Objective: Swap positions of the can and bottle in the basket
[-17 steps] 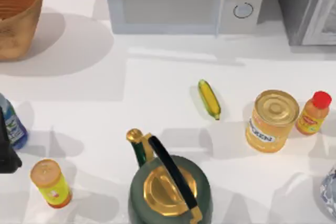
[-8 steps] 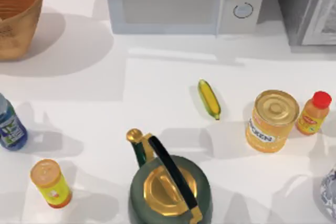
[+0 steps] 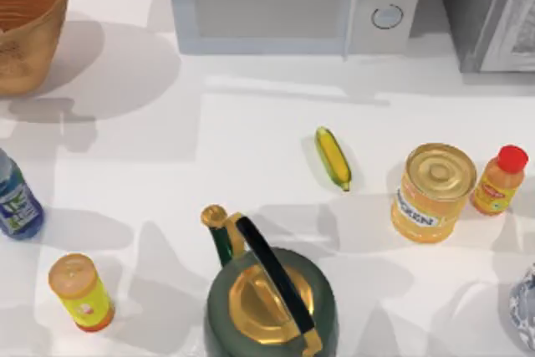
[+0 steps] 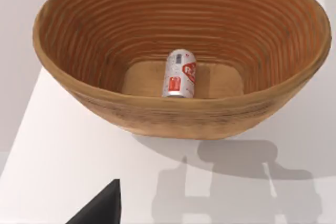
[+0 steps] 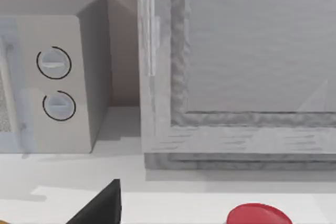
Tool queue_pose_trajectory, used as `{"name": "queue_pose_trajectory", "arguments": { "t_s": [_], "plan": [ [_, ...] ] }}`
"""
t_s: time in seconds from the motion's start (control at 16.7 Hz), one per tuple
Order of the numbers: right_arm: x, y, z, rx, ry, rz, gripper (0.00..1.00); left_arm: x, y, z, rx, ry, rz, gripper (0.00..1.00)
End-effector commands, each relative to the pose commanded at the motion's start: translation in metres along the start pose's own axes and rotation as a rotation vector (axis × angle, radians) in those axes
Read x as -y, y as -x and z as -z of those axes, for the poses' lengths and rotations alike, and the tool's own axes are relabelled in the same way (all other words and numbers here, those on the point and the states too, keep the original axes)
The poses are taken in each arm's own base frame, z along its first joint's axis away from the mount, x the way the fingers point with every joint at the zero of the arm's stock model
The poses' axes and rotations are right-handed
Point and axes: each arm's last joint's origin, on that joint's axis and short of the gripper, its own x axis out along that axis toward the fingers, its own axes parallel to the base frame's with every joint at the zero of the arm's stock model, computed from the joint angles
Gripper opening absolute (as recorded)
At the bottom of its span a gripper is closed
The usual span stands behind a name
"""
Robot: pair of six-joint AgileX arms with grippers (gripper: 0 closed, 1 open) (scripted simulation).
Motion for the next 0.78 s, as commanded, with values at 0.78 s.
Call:
{"name": "queue_pose_trajectory", "arguments": {
  "t_s": [0.78],
  "plan": [
    [0.0, 0.0, 0.0, 0.0, 0.0, 0.0, 1.0, -0.039, -0.265, -0.066, -0.588, -0.021, 0.117, 1.0]
  ]
}}
